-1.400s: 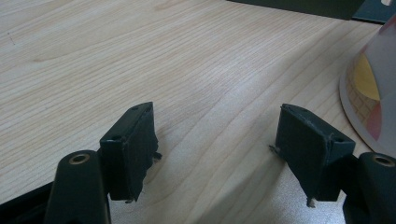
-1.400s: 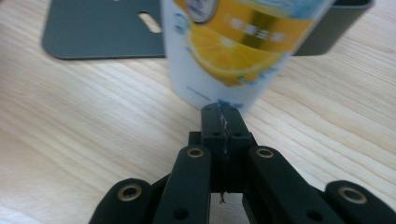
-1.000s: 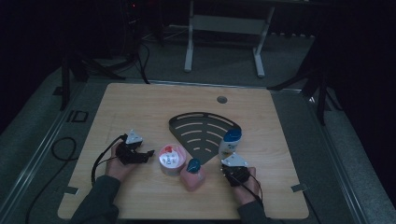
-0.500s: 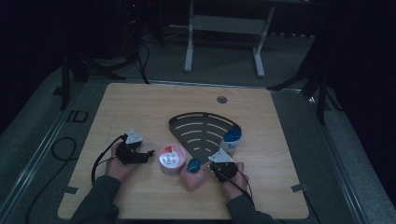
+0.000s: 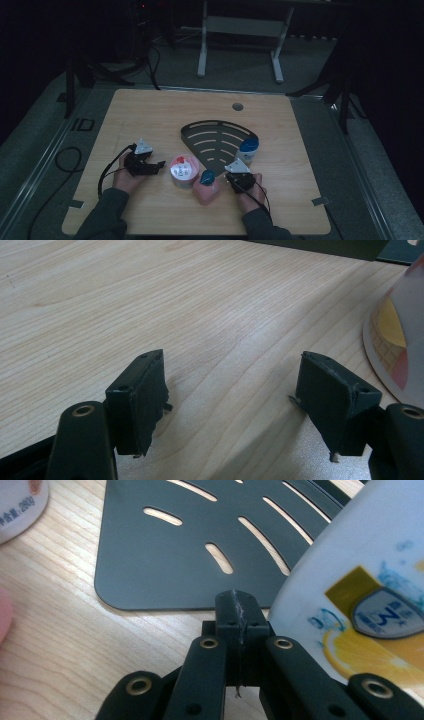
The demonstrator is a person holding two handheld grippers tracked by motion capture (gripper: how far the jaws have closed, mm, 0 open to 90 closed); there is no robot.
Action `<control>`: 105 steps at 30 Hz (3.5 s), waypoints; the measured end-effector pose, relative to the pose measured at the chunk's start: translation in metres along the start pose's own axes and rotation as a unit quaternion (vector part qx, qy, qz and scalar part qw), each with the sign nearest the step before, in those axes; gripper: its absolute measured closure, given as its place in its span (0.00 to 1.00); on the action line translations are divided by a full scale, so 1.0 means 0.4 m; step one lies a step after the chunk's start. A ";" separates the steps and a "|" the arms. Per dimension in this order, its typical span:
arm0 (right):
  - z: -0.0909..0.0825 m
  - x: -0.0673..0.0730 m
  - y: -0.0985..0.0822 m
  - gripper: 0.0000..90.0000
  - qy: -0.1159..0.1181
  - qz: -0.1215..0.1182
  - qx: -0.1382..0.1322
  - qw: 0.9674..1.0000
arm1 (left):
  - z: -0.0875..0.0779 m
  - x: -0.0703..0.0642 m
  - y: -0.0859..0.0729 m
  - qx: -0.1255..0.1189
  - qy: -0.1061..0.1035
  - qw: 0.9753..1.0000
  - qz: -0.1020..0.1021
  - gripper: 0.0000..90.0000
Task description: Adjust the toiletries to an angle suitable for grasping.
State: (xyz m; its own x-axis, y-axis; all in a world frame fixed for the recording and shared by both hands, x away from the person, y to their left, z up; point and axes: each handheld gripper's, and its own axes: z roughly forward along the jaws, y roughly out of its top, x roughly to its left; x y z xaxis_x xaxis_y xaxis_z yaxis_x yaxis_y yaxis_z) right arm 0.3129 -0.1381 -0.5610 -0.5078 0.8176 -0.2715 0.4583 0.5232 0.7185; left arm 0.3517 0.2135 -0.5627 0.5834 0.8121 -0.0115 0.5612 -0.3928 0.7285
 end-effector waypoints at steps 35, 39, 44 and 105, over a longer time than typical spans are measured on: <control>-0.006 -0.101 -0.038 1.00 -0.029 0.053 0.015 0.998 | 0.000 0.000 0.000 0.000 0.000 1.000 0.000 0.31; -0.003 -0.114 -0.039 1.00 -0.031 0.056 0.017 0.998 | 0.000 0.000 0.000 0.000 0.000 1.000 0.000 0.31; -0.002 -0.128 -0.041 1.00 -0.031 0.057 0.019 0.998 | 0.000 0.000 0.000 0.000 0.000 1.000 0.000 0.31; -0.299 0.160 0.057 1.00 0.178 -0.042 -0.115 0.976 | 0.000 0.000 0.000 0.001 -0.001 1.000 0.001 0.31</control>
State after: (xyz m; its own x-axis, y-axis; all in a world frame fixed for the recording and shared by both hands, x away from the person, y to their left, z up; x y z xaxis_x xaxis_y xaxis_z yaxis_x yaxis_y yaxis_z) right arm 0.2037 -0.1028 -0.4855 -0.7763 0.6179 -0.1246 0.2499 0.4832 0.8391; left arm 0.3519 0.2133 -0.5626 0.5857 0.8105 -0.0120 0.5609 -0.3946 0.7277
